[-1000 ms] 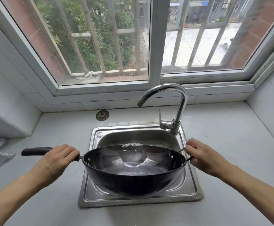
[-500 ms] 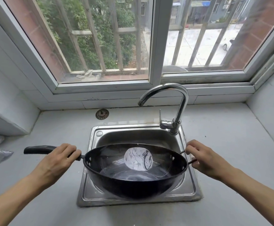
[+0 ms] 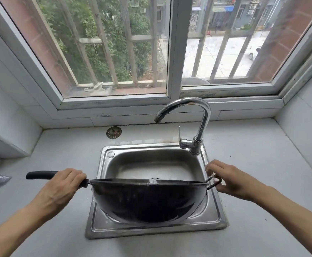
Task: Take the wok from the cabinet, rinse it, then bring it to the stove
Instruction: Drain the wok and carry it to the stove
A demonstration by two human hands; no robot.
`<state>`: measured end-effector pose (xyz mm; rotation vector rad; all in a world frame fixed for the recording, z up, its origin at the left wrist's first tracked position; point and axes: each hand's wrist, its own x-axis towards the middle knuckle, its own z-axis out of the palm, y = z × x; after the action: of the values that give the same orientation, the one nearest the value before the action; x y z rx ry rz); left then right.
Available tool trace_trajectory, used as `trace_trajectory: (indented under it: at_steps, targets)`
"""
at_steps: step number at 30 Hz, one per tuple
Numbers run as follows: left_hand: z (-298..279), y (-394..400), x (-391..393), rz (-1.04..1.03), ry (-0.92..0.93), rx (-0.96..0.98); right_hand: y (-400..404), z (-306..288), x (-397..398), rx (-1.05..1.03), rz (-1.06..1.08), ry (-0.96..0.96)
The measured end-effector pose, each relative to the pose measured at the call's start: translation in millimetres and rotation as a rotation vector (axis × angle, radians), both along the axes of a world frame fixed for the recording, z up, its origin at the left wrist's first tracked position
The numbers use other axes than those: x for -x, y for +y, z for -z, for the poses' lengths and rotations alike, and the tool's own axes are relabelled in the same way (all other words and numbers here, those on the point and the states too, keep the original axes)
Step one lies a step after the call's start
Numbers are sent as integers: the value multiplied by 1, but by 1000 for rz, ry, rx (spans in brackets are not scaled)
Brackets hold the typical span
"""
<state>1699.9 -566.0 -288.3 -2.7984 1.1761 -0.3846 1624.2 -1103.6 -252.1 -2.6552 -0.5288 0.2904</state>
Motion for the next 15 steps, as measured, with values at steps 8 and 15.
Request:
trace_trajectory:
  at_steps: [8, 15]
  targets:
    - [-1, 1, -1, 33, -62, 22, 3, -4, -2, 106, -16, -57]
    - [7, 6, -2, 43, 16, 10, -2, -5, -8, 50, 21, 22]
